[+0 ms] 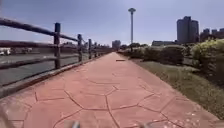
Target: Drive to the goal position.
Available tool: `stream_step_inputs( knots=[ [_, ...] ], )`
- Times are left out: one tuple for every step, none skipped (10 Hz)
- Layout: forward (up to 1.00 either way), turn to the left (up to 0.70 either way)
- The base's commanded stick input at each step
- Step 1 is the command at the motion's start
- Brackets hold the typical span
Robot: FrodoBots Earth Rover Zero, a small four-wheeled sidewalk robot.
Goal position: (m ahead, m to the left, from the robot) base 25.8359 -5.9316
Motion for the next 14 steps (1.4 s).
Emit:
stream_step_inputs(
  knots=[
    [0.85,0.00],
    [0.85,0.00],
    [0.85,0.00],
    [0.85,-0.02],
    [0.85,-0.34],
    [0.85,-0.34],
    [0.85,-0.30],
    [0.85,-0.01],
    [0.85,0.00],
    [0.85,0.00],
    [0.85,0.00],
    [0.85,0.00],
    [0.85,0.00],
    [0.85,0.00]
  ],
)
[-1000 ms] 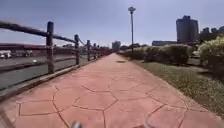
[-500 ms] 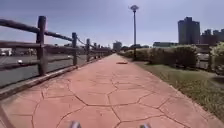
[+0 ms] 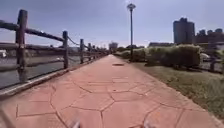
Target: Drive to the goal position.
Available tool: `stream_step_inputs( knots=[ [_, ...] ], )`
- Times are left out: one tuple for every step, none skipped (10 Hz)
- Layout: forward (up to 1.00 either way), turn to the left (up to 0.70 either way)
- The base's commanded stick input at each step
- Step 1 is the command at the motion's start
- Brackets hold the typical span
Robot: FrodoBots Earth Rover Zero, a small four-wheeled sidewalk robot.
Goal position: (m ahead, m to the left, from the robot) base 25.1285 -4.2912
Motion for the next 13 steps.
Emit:
stream_step_inputs(
  knots=[
    [0.85,0.00],
    [0.85,0.00],
    [0.85,0.00],
    [0.85,0.00],
    [0.85,0.00],
    [0.85,0.00],
    [0.85,0.00],
    [0.85,0.00],
    [0.85,0.00],
    [0.85,0.00],
    [0.85,0.00],
    [0.85,0.00],
    [0.85,0.00]
  ],
)
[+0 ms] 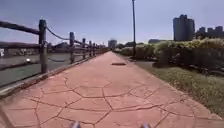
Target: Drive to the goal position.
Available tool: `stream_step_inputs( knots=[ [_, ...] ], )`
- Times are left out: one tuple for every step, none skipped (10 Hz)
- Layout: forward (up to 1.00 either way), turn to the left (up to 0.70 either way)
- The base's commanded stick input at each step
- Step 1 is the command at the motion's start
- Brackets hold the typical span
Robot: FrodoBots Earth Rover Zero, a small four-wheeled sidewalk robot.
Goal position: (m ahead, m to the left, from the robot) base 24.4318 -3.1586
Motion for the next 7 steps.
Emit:
stream_step_inputs(
  knots=[
    [0.85,0.00],
    [0.85,0.00],
    [0.85,0.00],
    [0.85,0.00],
    [0.85,0.00],
    [0.85,0.00],
    [0.85,0.00]
  ],
)
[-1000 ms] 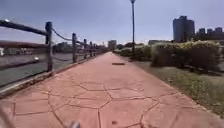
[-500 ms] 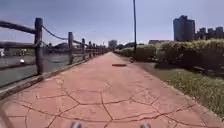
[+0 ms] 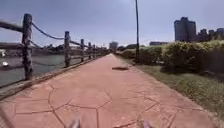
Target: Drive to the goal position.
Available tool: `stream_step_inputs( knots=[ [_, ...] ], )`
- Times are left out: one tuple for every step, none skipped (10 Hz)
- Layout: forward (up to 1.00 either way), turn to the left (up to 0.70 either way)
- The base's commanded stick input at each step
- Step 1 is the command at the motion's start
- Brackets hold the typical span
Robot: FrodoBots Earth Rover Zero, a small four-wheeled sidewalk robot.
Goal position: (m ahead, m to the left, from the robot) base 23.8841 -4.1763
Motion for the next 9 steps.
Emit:
stream_step_inputs(
  knots=[
    [0.85,0.00],
    [0.85,0.00],
    [0.85,0.00],
    [0.85,0.00],
    [0.85,0.00],
    [0.85,0.00],
    [0.85,0.00],
    [0.85,0.00],
    [0.85,0.00]
  ],
)
